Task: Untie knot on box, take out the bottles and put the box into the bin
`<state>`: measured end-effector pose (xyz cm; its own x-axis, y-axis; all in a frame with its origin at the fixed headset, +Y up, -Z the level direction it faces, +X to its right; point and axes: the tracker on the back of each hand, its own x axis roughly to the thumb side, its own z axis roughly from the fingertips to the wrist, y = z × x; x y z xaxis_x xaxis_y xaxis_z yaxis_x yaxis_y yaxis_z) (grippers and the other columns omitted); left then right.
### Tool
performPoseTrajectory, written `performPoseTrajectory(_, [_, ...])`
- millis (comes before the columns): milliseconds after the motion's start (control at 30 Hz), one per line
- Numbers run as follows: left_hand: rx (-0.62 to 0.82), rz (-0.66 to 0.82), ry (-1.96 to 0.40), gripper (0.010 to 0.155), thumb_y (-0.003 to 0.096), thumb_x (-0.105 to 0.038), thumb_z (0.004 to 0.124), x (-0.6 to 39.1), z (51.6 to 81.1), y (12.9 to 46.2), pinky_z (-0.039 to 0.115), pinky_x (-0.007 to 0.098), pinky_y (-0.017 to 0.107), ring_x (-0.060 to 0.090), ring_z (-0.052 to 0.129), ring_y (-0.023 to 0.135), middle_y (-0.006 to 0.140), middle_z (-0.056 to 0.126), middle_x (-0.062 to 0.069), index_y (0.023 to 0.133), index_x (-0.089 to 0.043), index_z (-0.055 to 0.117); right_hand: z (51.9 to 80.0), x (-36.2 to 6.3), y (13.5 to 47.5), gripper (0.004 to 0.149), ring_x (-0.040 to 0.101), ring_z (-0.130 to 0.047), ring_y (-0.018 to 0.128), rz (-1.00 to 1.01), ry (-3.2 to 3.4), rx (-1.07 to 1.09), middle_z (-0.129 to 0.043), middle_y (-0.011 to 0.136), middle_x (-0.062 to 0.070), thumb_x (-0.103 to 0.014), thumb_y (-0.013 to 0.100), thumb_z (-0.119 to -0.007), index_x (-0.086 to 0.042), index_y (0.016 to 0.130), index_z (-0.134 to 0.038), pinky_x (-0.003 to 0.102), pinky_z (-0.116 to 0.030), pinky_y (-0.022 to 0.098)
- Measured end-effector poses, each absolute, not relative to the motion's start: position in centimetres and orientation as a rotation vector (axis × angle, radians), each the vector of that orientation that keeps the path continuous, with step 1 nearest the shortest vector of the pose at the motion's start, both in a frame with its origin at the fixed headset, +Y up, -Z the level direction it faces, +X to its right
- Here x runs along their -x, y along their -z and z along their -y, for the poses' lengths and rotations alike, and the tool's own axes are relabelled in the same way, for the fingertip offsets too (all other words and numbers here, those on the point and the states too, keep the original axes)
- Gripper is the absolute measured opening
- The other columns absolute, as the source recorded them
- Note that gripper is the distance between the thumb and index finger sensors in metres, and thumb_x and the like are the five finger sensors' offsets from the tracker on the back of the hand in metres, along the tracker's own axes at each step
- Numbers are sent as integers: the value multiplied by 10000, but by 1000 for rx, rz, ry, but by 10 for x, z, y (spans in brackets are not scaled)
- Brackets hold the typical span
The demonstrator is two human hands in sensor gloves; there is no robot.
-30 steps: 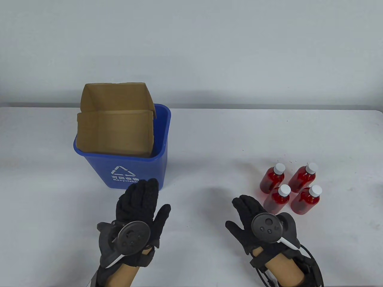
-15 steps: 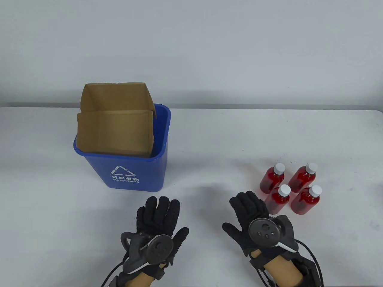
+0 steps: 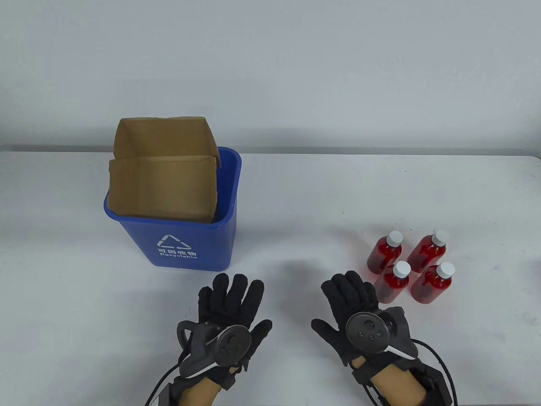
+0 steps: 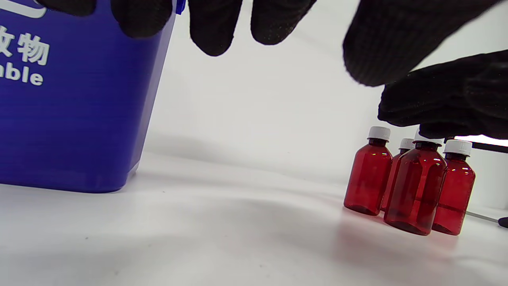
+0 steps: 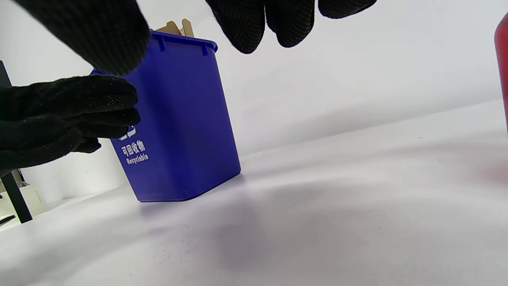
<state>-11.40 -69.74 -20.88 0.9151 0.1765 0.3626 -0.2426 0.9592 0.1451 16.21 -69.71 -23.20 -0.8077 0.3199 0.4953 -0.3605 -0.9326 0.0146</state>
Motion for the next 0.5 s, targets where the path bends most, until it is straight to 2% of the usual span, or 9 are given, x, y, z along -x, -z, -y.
performPoseTrajectory(500, [-173, 332, -229, 844, 490, -604, 734, 110, 694, 212, 431, 831, 689, 630, 461, 1060, 1184, 455, 150, 1169, -247, 381, 696, -168, 233, 789, 599, -337, 971, 100, -2673, -703, -382, 1089, 228, -551, 493, -674, -35, 1052, -464, 755, -326, 613])
